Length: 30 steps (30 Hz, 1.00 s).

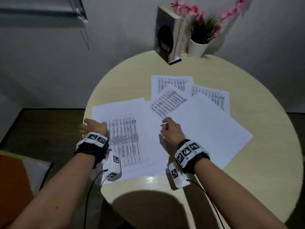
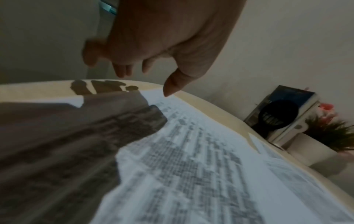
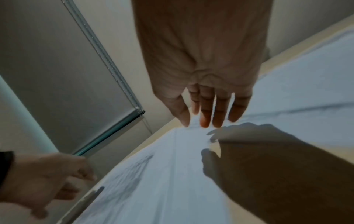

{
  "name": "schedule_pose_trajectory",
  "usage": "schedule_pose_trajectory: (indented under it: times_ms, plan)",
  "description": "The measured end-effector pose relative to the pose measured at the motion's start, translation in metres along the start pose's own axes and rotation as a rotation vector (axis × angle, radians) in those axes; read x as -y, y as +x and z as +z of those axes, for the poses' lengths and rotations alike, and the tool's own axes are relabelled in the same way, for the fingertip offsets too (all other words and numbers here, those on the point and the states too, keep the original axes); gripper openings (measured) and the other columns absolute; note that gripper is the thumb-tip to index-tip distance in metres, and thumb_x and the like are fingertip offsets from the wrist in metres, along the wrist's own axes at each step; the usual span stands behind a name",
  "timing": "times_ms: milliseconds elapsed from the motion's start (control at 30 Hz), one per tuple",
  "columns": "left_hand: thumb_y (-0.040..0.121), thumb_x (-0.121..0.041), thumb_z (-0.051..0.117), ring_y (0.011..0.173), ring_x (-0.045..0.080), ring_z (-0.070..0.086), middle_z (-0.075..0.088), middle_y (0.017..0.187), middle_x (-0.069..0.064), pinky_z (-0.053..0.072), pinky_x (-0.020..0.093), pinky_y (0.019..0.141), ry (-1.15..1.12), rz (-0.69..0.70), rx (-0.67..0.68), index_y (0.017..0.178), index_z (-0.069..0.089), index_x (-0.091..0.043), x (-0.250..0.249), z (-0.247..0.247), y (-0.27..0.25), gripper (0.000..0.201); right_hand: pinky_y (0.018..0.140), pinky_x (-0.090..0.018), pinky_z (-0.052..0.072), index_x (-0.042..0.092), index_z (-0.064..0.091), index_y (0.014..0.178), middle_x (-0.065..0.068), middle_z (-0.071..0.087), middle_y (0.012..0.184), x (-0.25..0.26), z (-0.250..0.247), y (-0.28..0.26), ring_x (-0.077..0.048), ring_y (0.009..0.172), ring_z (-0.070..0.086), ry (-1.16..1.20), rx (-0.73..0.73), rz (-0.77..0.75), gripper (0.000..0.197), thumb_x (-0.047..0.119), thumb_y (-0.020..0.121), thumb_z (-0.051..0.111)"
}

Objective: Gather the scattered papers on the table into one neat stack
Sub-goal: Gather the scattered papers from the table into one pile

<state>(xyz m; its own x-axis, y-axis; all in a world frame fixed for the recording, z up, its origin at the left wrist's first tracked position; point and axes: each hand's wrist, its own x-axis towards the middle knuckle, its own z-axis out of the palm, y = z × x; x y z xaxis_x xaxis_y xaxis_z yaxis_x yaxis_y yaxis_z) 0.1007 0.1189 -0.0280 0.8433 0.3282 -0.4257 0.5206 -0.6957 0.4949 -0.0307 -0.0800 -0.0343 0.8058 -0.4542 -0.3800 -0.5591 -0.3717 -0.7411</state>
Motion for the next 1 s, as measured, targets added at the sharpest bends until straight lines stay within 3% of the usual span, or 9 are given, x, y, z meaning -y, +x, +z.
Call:
schedule_pose_trajectory:
  times_ms: [100, 300, 367, 467, 533, 633, 800, 866, 1000]
  plan:
    - [0.084, -0.009, 0.052, 0.135, 0.037, 0.024, 0.021, 0.147, 0.021, 0.025, 0.048, 0.112, 0.035, 0.111, 0.048, 0.136, 0.034, -0.003, -0.030, 0.022, -0.014, 0.055, 0.099, -0.040, 0.042, 0.010, 0.044, 0.125, -0.013, 0.054, 0.126, -0.026, -0.043, 0.010, -0.030, 0.117, 0.051, -0.293, -0.103, 0.088, 0.043, 0.012, 0.084, 0.054]
    - [0.086, -0.003, 0.053, 0.094, 0.022, 0.053, 0.060, 0.089, 0.008, 0.044, 0.030, 0.084, 0.098, 0.571, 0.451, 0.095, 0.062, 0.010, -0.092, 0.095, -0.070, 0.018, 0.100, -0.052, 0.037, 0.021, 0.026, 0.128, -0.011, 0.022, 0.141, -0.075, -0.064, 0.000, -0.040, 0.127, 0.027, -0.715, 0.041, 0.231, 0.071, 0.017, 0.064, 0.059]
    - [0.085, -0.010, 0.055, 0.086, 0.023, 0.049, 0.051, 0.072, 0.006, 0.041, 0.028, 0.069, 0.191, 0.561, 0.516, 0.071, 0.057, -0.011, -0.098, 0.119, -0.090, 0.015, 0.097, -0.050, 0.042, 0.019, 0.021, 0.134, -0.012, 0.017, 0.146, -0.084, -0.064, 0.000, -0.041, 0.129, 0.025, -0.793, 0.066, 0.191, 0.077, 0.009, 0.070, 0.062]
    - [0.079, -0.046, 0.064, 0.119, 0.038, 0.046, 0.051, 0.122, 0.020, 0.041, 0.040, 0.097, 0.358, 0.462, 0.498, 0.107, 0.059, -0.002, -0.098, 0.147, -0.103, 0.053, 0.089, -0.043, 0.046, 0.013, 0.021, 0.137, -0.014, 0.021, 0.147, -0.098, -0.068, 0.002, -0.040, 0.127, 0.031, -0.951, 0.024, 0.064, 0.076, 0.005, 0.075, 0.064]
    - [0.074, -0.070, 0.052, 0.127, 0.043, 0.037, 0.046, 0.134, 0.027, 0.035, 0.048, 0.106, 0.464, 0.485, 0.529, 0.112, 0.060, 0.001, -0.100, 0.159, -0.105, 0.081, 0.083, -0.040, 0.046, 0.008, 0.031, 0.132, -0.015, 0.034, 0.140, -0.100, -0.080, 0.002, -0.037, 0.123, 0.039, -0.899, 0.024, 0.026, 0.058, 0.001, 0.081, 0.057]
    - [0.091, -0.062, 0.028, 0.114, 0.041, 0.052, 0.060, 0.110, 0.033, 0.037, 0.046, 0.105, 0.263, 0.483, 0.550, 0.098, 0.063, 0.013, -0.113, 0.164, -0.113, 0.083, 0.078, -0.037, 0.045, 0.006, 0.047, 0.117, -0.019, 0.055, 0.119, -0.088, -0.117, 0.003, -0.035, 0.109, 0.054, -0.791, -0.008, -0.016, 0.034, 0.003, 0.084, 0.054]
    - [0.095, -0.046, 0.040, 0.082, 0.034, 0.055, 0.046, 0.058, 0.007, 0.042, 0.040, 0.091, 0.104, 0.506, 0.409, 0.051, 0.044, -0.012, -0.129, 0.163, -0.090, 0.056, 0.064, -0.029, 0.026, 0.004, 0.059, 0.091, -0.027, 0.060, 0.087, -0.072, -0.228, 0.013, -0.036, 0.082, 0.054, -0.286, -0.564, -0.063, 0.019, -0.005, 0.080, 0.045]
    - [0.088, -0.046, 0.054, 0.106, 0.042, 0.056, 0.063, 0.091, 0.024, 0.041, 0.044, 0.098, 0.246, 0.486, 0.333, 0.082, 0.064, 0.004, -0.133, 0.162, -0.075, 0.051, 0.065, -0.026, 0.027, 0.004, 0.058, 0.082, -0.025, 0.052, 0.082, -0.076, -0.275, 0.016, -0.032, 0.078, 0.047, -0.161, -0.726, -0.010, 0.016, -0.002, 0.085, 0.043]
    - [0.072, -0.054, 0.070, 0.134, 0.041, 0.029, 0.030, 0.143, 0.027, 0.031, 0.049, 0.107, 0.472, 0.382, 0.240, 0.134, 0.035, 0.008, -0.143, 0.157, -0.064, 0.095, 0.076, -0.031, 0.040, -0.009, 0.059, 0.110, -0.032, 0.062, 0.105, -0.108, -0.325, 0.023, -0.041, 0.096, 0.058, -0.146, -0.812, 0.150, 0.027, 0.002, 0.091, 0.043]
